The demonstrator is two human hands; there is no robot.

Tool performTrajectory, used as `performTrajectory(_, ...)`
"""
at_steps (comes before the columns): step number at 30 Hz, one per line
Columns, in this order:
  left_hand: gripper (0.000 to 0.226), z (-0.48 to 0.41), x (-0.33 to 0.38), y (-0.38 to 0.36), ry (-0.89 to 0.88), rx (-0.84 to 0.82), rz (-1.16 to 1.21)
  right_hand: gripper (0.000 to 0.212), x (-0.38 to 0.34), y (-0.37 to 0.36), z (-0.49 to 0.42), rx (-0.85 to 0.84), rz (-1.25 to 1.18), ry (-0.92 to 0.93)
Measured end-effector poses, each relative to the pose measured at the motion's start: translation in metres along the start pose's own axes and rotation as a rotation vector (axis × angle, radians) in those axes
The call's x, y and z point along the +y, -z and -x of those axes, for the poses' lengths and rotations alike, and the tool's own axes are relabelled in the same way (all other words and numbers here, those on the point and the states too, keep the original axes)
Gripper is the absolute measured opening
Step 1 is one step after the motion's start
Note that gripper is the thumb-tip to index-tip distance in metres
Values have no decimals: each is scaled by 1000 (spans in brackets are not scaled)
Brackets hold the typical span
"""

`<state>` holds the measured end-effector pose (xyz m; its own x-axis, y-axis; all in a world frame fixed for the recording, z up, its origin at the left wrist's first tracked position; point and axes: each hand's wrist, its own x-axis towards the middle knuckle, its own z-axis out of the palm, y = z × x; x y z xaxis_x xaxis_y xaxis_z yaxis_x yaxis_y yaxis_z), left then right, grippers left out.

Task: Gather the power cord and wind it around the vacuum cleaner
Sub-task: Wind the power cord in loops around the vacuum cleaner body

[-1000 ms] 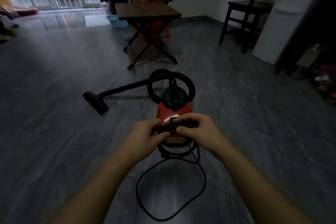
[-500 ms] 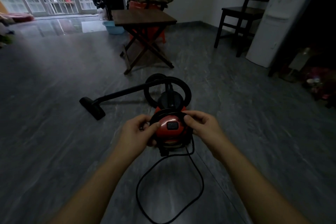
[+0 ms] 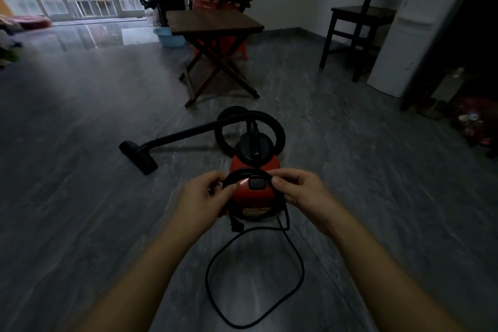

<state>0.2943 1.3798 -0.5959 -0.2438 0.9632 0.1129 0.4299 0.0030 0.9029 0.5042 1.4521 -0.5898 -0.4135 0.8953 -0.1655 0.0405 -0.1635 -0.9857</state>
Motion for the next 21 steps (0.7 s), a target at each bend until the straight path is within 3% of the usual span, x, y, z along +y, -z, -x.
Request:
performTrajectory(8, 6, -1, -16, 4, -171, -21, -448, 17, -1, 1, 2, -32, 155, 42)
performTrajectory(14, 11, -1, -14, 5, -243, -85, -532, 19, 0, -5, 2, -55, 177, 63)
performTrajectory(21, 9, -4, -14, 6, -283, 51, -558, 16, -2, -5, -1, -21, 146, 121)
